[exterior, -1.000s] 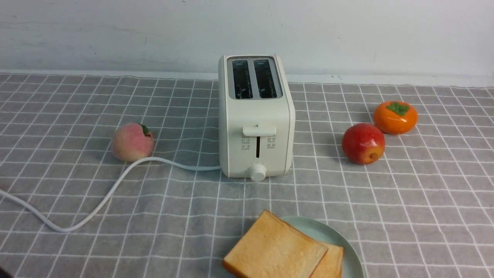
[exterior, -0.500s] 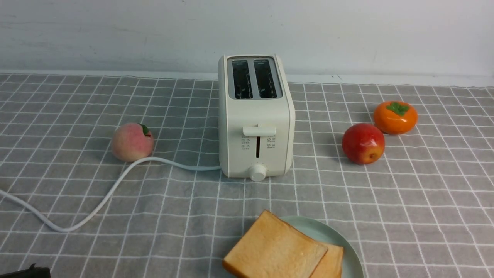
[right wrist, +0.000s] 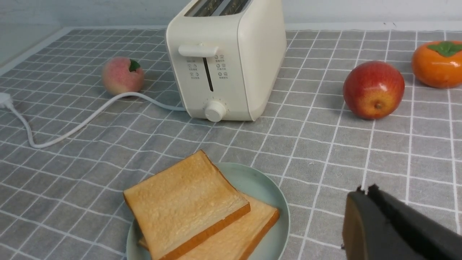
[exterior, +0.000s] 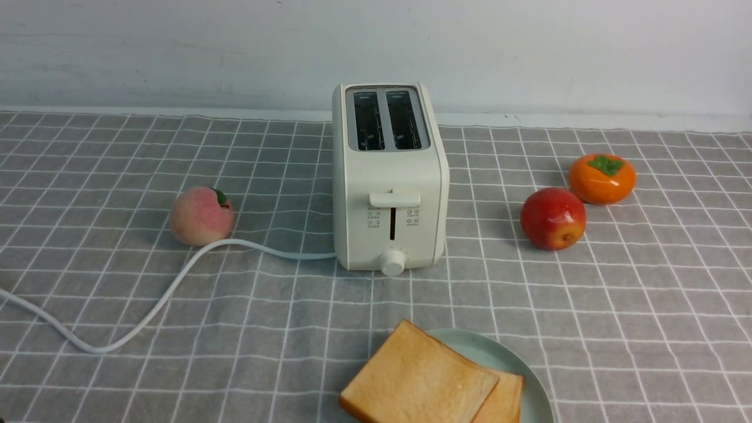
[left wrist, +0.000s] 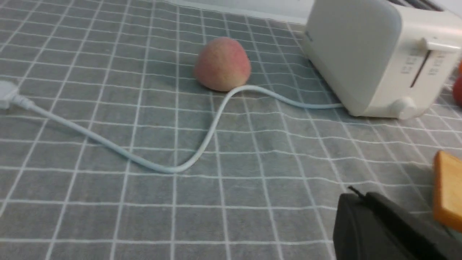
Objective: Take toasted bread from bread machine on grey coffee table place on plate.
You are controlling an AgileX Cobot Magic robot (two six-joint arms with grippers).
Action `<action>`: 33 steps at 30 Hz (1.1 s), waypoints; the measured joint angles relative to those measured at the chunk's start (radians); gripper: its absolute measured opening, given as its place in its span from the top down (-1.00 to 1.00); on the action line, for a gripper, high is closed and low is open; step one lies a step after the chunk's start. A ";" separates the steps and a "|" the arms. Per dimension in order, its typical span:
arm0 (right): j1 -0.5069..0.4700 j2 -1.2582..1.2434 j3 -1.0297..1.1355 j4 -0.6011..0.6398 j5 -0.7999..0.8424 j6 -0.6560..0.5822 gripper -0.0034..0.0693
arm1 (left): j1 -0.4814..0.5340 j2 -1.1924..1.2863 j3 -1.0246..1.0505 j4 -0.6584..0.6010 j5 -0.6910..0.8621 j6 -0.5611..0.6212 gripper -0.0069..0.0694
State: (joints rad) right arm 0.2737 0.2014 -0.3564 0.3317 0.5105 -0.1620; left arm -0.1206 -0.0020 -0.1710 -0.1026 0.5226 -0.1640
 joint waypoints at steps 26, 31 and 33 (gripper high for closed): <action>0.000 -0.001 0.000 0.001 0.001 0.000 0.86 | -0.074 -0.008 0.199 0.177 -0.113 -0.177 0.85; 0.000 -0.001 0.000 0.001 0.001 0.000 0.85 | -0.074 -0.008 0.199 0.178 -0.114 -0.179 0.85; 0.000 -0.001 0.000 0.001 0.001 0.000 0.84 | -0.074 -0.008 0.199 0.178 -0.114 -0.179 0.85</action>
State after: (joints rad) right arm 0.2737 0.2006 -0.3564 0.3325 0.5114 -0.1620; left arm -0.1948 -0.0100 0.0283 0.0750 0.4085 -0.3434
